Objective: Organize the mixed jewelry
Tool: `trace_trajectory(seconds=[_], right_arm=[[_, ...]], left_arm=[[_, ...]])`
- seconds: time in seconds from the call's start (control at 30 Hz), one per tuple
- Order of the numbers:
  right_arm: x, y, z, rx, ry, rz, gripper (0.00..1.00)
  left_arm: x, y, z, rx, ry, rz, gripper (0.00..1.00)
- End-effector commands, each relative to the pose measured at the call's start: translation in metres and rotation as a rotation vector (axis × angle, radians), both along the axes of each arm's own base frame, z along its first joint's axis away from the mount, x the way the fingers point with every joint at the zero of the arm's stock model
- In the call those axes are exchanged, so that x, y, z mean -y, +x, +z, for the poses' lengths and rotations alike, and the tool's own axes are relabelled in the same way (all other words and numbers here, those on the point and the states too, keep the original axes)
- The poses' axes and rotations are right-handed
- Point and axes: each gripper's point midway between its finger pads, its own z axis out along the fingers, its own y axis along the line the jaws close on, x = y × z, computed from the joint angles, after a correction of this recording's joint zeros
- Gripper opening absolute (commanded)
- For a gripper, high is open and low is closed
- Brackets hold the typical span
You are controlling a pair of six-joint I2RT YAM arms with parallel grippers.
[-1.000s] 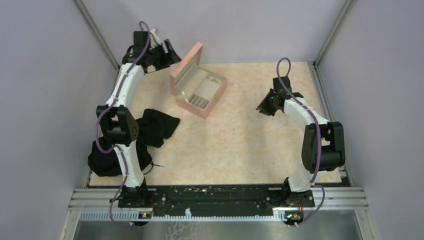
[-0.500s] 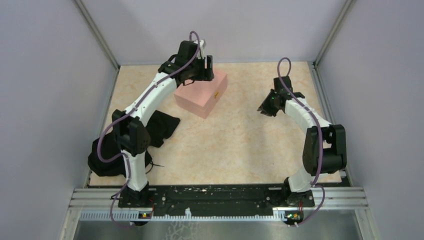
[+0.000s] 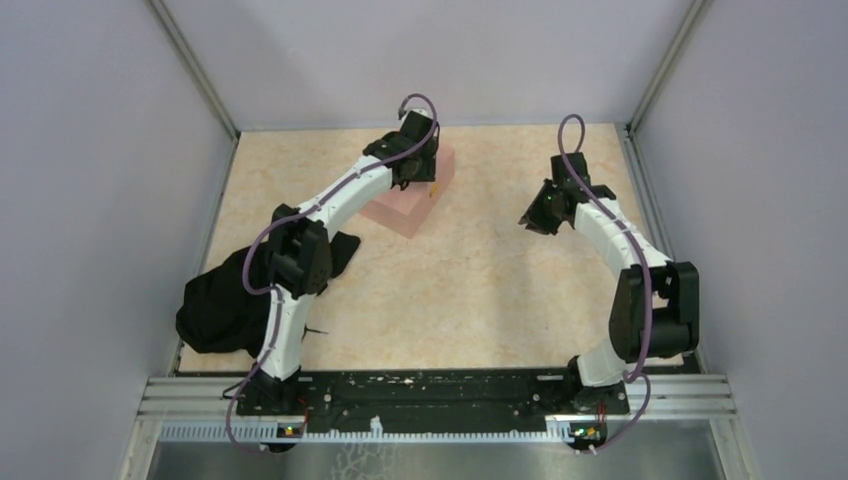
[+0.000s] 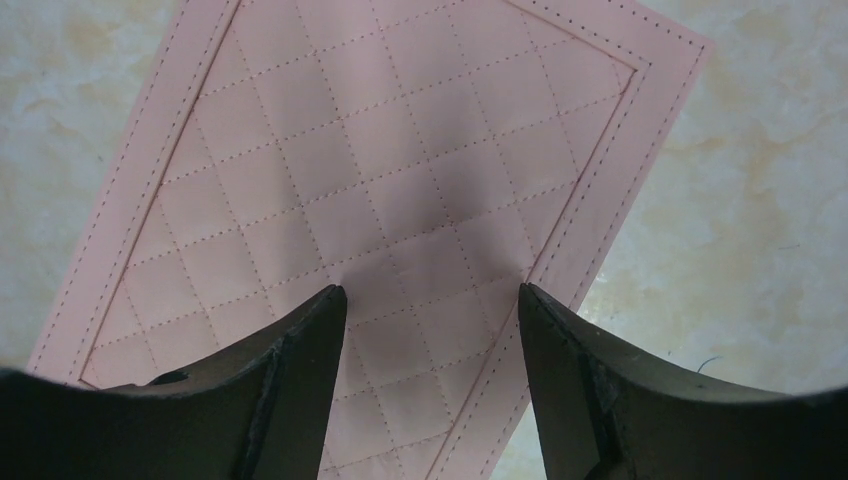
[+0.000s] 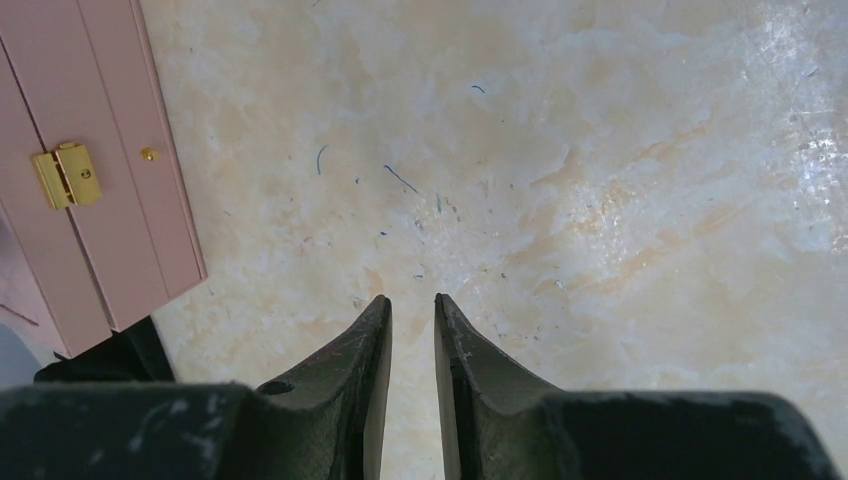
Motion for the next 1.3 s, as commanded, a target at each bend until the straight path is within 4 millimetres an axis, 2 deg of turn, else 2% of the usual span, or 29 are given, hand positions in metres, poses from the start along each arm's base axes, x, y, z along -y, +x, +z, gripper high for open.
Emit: trace_trajectory(seconds=[0.0,0.03,0.1,0.13,0.23,0.3,0.33,0.37,0.4,0.47,0.6,0.7,0.77,0.8,0.83,0.9,0.93,1.1,1.17,1.27], right_arm=[[0.008,-0.003,0.016,0.054,-0.02,-0.003,0.22],[0.009,-0.004,0.017,0.054,-0.022,-0.003,0.22],[0.01,-0.006,0.019,0.058,-0.029,-0.003,0.22],[0.011,-0.006,0.021,0.063,-0.032,-0.005,0.22],[0.013,-0.004,0.028,0.084,-0.04,-0.004,0.22],[0.013,-0.002,0.035,0.101,-0.043,-0.004,0.22],[0.012,-0.001,0.037,0.107,-0.041,-0.001,0.22],[0.012,0.0,0.038,0.113,-0.04,-0.001,0.22],[0.012,0.002,0.039,0.115,-0.038,-0.001,0.22],[0.01,0.002,0.038,0.111,-0.033,0.003,0.22],[0.009,-0.001,0.032,0.094,-0.027,0.011,0.22],[0.011,-0.005,0.027,0.082,-0.036,0.011,0.22],[0.012,-0.008,0.023,0.071,-0.042,0.009,0.22],[0.013,-0.009,0.022,0.07,-0.045,0.009,0.22],[0.014,-0.01,0.023,0.071,-0.047,0.008,0.22],[0.015,-0.011,0.024,0.073,-0.049,0.005,0.22],[0.015,-0.011,0.026,0.077,-0.048,0.004,0.22],[0.017,-0.004,0.051,0.137,-0.066,0.008,0.22],[0.021,0.002,0.073,0.182,-0.096,0.019,0.24],[0.031,0.013,0.125,0.28,-0.176,0.043,0.36]], left_arm=[[-0.006,-0.028,-0.083,-0.207,0.045,0.023,0.71],[-0.007,-0.032,-0.085,-0.233,0.066,0.029,0.71],[-0.007,-0.024,-0.057,-0.196,0.078,0.051,0.71],[-0.007,-0.02,-0.035,-0.154,0.07,0.046,0.72],[0.0,-0.008,0.058,0.046,-0.026,-0.002,0.74],[0.002,-0.008,0.117,0.18,-0.102,-0.041,0.75],[0.001,-0.009,0.136,0.227,-0.126,-0.047,0.75],[0.0,-0.009,0.146,0.255,-0.14,-0.046,0.75],[0.0,-0.009,0.148,0.258,-0.144,-0.042,0.75],[0.0,-0.011,0.123,0.197,-0.129,-0.024,0.75],[0.005,-0.026,0.028,-0.017,-0.116,0.011,0.76],[0.004,-0.046,-0.029,-0.144,-0.138,0.036,0.75],[0.003,-0.059,-0.052,-0.206,-0.146,0.042,0.75],[0.004,-0.062,-0.057,-0.223,-0.148,0.04,0.75],[0.005,-0.062,-0.052,-0.223,-0.154,0.036,0.75],[0.005,-0.058,-0.028,-0.196,-0.158,0.028,0.76],[0.006,-0.056,-0.007,-0.165,-0.166,0.014,0.76],[0.006,-0.055,0.129,0.102,-0.273,-0.099,0.78],[-0.002,-0.063,0.168,0.181,-0.297,-0.126,0.8],[-0.021,-0.078,0.205,0.243,-0.309,-0.133,0.82]])
